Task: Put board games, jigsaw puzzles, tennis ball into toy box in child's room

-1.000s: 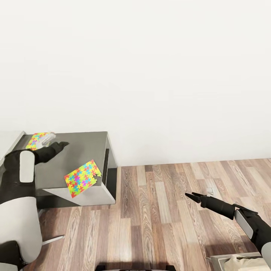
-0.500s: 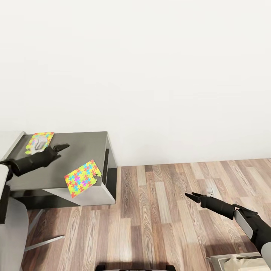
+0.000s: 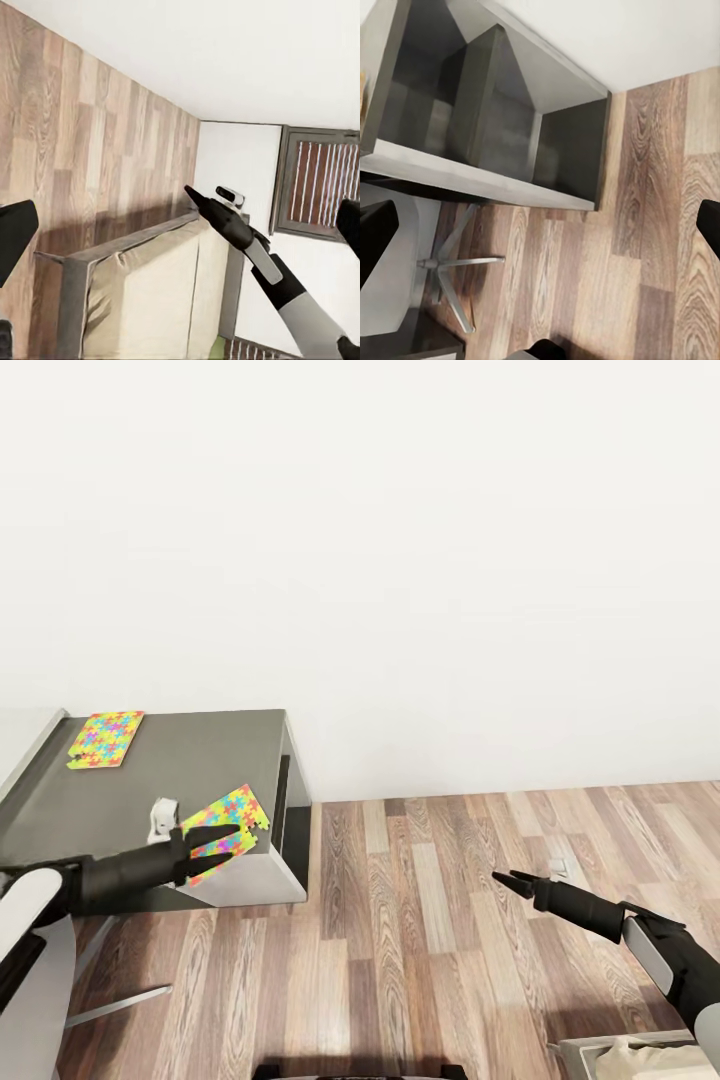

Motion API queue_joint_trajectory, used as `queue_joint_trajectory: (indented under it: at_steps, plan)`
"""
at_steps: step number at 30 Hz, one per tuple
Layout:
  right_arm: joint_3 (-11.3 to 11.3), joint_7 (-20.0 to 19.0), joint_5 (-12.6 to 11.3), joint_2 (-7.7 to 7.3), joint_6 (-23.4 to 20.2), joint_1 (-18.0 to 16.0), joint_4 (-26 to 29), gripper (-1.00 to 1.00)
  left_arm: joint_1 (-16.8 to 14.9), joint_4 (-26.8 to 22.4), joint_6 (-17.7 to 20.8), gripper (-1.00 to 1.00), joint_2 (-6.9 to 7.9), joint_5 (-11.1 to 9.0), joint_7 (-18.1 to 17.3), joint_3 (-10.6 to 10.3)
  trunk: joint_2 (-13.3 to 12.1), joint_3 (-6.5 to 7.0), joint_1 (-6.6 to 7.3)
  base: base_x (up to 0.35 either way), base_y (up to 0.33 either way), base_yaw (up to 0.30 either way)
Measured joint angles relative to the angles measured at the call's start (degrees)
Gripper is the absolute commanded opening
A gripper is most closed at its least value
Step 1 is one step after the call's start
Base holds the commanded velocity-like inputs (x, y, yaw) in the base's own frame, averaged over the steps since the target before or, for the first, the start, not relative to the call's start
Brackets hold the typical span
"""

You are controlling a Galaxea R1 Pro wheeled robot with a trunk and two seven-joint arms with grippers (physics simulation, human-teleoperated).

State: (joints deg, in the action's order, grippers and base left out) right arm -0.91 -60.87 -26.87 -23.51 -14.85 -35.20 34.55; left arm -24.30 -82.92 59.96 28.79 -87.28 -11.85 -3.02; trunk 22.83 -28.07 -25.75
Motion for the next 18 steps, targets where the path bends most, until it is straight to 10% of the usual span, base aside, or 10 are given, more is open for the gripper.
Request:
queue_joint_trajectory:
  at_steps: [8,18]
  plan:
    - [0.0,0.1,-0.2,-0.01,-0.2,0.0,0.0,1.00,7.6,-0.5,0.0,1.00,2.89,0.3,-18.4,-0.3,0.0,0.00,0.00,0.000,0.000,0.000]
    - [0.0,0.1,-0.2,0.06,-0.1,0.0,0.0,1.00,10.0,-0.7,-0.1,1.00,3.19,0.6,-22.4,-4.4,0.0,0.00,0.00,0.000,0.000,0.000]
